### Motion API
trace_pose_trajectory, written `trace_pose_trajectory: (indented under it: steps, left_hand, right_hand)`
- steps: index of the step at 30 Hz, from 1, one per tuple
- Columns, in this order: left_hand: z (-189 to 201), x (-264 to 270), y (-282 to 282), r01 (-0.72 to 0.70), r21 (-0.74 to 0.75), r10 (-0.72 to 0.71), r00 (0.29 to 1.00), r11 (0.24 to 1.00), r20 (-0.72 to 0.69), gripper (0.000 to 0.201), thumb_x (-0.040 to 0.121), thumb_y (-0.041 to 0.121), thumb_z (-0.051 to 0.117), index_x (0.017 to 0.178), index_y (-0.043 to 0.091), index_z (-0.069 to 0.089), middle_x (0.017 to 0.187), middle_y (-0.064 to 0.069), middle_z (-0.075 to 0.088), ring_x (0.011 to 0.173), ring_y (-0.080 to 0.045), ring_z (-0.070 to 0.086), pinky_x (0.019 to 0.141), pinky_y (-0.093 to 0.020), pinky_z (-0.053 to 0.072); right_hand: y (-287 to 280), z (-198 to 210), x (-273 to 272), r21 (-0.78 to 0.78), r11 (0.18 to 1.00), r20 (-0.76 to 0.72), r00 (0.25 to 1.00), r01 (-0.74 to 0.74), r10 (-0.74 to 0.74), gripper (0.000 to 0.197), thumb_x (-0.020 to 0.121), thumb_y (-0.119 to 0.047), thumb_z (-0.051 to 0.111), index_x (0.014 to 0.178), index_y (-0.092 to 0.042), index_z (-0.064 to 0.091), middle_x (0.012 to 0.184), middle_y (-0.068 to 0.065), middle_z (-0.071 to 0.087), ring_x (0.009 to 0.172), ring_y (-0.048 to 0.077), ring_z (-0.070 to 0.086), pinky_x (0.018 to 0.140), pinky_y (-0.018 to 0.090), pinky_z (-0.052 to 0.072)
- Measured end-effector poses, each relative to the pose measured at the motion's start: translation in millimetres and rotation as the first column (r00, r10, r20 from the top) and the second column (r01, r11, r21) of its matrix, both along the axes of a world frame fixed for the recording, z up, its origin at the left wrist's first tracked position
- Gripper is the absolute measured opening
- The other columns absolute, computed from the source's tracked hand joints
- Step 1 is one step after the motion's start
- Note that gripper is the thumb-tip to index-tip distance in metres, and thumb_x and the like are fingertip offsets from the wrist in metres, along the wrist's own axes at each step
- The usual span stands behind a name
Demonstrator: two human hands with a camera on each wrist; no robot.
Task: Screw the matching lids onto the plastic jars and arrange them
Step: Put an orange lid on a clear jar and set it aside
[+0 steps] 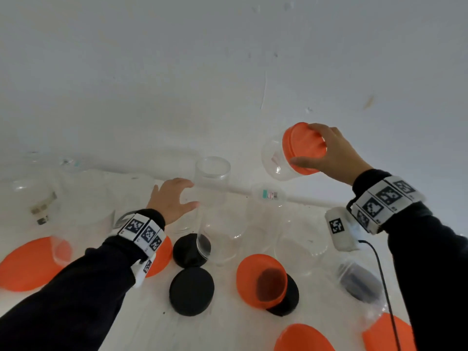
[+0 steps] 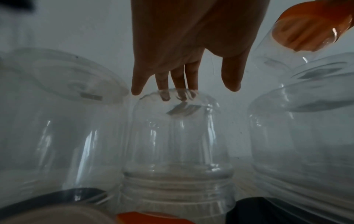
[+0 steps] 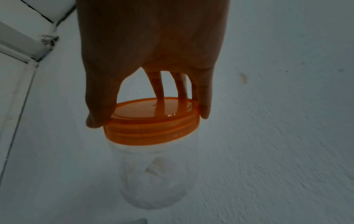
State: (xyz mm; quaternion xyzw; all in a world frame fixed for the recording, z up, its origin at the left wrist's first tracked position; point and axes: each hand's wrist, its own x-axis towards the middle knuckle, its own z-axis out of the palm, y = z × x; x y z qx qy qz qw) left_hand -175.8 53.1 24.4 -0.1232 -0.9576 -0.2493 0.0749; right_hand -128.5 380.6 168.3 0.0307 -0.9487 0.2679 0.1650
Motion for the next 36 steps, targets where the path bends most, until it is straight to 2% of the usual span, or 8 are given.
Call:
trace_pose_trajectory:
  steps: [5,10,14,16,19,22,27,36]
  left_hand:
    - [-8.4,-7.8,5.7,-0.028,-0.184,0.045,0.995,0.983,0.090,0.059,0.088,0.048,0.052,0.139,0.025,0.035,0.150,0.008,0.027,0.138,-0.013,0.019,0.113,-0.045,0.005]
    - [-11.3,-8.1,5.2,-0.046,-0.152,0.058,0.995,0.987,0.077,0.058,0.087,0.047,0.054,0.138,0.026,0.037,0.148,0.011,0.029,0.137,-0.011,0.020,0.114,-0.043,0.006]
    - [-10.6,-5.0,7.4,-0.045,-0.129,0.053,0.997,0.991,0.060,0.056,0.087,0.044,0.055,0.138,0.026,0.038,0.147,0.011,0.030,0.137,-0.011,0.020,0.113,-0.042,0.005]
    - [-10.3,-4.3,7.7,-0.045,-0.125,0.053,0.997,0.991,0.064,0.057,0.087,0.044,0.055,0.138,0.026,0.037,0.147,0.012,0.029,0.137,-0.010,0.018,0.113,-0.042,0.003]
    - [-10.3,-4.2,6.8,-0.042,-0.113,0.050,0.996,0.993,0.074,0.057,0.087,0.045,0.055,0.138,0.027,0.036,0.148,0.013,0.028,0.138,-0.009,0.017,0.113,-0.040,0.001]
    - [-10.2,-4.3,6.6,-0.040,-0.105,0.049,0.995,0.994,0.084,0.057,0.087,0.046,0.054,0.138,0.028,0.035,0.148,0.014,0.027,0.138,-0.008,0.015,0.114,-0.039,0.001]
    - [-10.0,-5.1,7.0,-0.039,-0.108,0.049,0.995,0.993,0.091,0.058,0.087,0.047,0.054,0.138,0.029,0.035,0.147,0.015,0.027,0.138,-0.007,0.015,0.114,-0.041,0.001]
    - [-11.8,-5.8,6.4,-0.039,-0.115,0.048,0.996,0.993,0.079,0.058,0.087,0.047,0.054,0.138,0.029,0.035,0.148,0.015,0.027,0.138,-0.008,0.015,0.113,-0.041,0.001]
  right_hand:
    - [11.3,-11.5,-49.9,0.064,0.996,0.144,0.989,-0.054,0.044,0.085,0.069,-0.038,0.078,0.140,-0.025,0.034,0.137,0.006,0.036,0.121,0.026,0.041,0.089,0.031,0.035]
    - [5.2,-25.4,-97.2,0.100,0.983,0.263,0.957,-0.154,0.123,0.085,0.068,-0.033,0.080,0.139,-0.027,0.034,0.139,0.002,0.033,0.124,0.025,0.038,0.091,0.034,0.038]
    - [-3.3,-43.4,-125.0,0.169,0.952,0.371,0.911,-0.255,0.178,0.085,0.067,-0.034,0.081,0.138,-0.036,0.034,0.140,-0.004,0.030,0.128,0.026,0.028,0.102,0.045,0.035]
    - [-7.8,-53.4,-135.3,0.188,0.932,0.437,0.876,-0.311,0.205,0.085,0.067,-0.034,0.081,0.138,-0.037,0.034,0.140,-0.005,0.030,0.127,0.024,0.030,0.101,0.043,0.036]
    - [-15.2,-66.0,-147.3,0.190,0.900,0.506,0.824,-0.393,0.253,0.082,0.068,-0.031,0.081,0.137,-0.035,0.036,0.136,-0.005,0.034,0.119,0.018,0.038,0.094,0.033,0.038]
    - [-22.7,-75.8,-159.0,0.214,0.863,0.550,0.787,-0.457,0.280,0.082,0.067,-0.030,0.082,0.136,-0.035,0.037,0.135,-0.005,0.035,0.112,0.014,0.037,0.089,0.030,0.037]
    - [-33.0,-87.1,-171.0,0.241,0.819,0.582,0.752,-0.521,0.308,0.083,0.068,-0.027,0.082,0.137,-0.032,0.037,0.137,-0.004,0.032,0.123,0.019,0.036,0.091,0.028,0.036]
    - [-35.0,-97.2,-181.4,0.273,0.795,0.624,0.728,-0.542,0.283,0.083,0.070,-0.030,0.080,0.139,-0.036,0.034,0.142,-0.002,0.027,0.124,0.021,0.035,0.089,0.028,0.037]
